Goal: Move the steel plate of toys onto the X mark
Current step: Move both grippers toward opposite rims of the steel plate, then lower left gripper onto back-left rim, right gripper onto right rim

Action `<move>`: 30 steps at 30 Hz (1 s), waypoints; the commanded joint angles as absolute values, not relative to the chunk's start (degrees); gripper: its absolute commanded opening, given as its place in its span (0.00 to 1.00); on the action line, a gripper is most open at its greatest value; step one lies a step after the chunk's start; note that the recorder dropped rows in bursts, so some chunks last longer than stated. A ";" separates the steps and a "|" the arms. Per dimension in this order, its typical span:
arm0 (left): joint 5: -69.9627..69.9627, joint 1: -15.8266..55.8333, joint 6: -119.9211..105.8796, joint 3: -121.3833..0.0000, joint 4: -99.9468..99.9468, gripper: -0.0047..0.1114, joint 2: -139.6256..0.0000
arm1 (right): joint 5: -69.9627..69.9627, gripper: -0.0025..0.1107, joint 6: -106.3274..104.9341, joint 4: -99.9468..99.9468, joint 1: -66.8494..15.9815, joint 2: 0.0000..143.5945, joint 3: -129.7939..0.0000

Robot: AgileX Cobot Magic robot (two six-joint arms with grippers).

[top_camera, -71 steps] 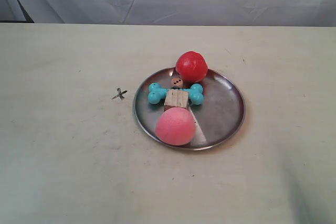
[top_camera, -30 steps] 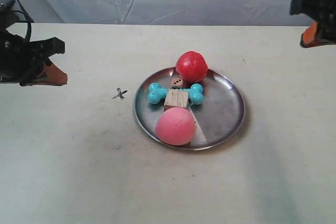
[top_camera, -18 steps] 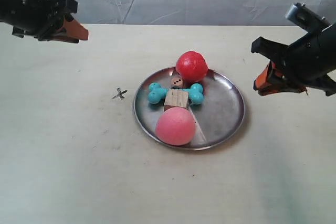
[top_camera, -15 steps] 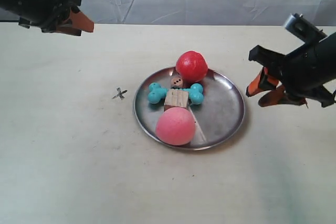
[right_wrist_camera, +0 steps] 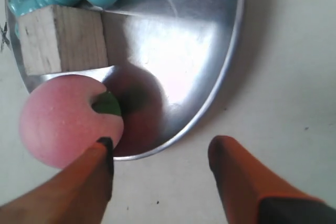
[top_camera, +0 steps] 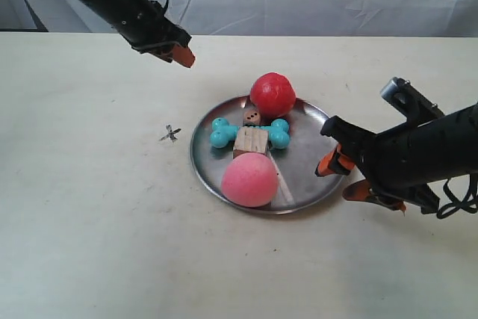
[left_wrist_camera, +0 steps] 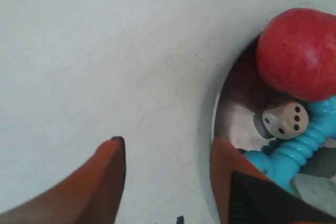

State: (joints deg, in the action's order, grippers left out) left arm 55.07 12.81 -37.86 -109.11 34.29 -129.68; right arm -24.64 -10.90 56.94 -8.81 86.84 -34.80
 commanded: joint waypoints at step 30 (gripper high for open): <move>69.96 18.85 -37.85 -130.30 33.82 0.42 -147.71 | -15.23 0.52 -7.35 60.69 -10.57 86.69 -33.38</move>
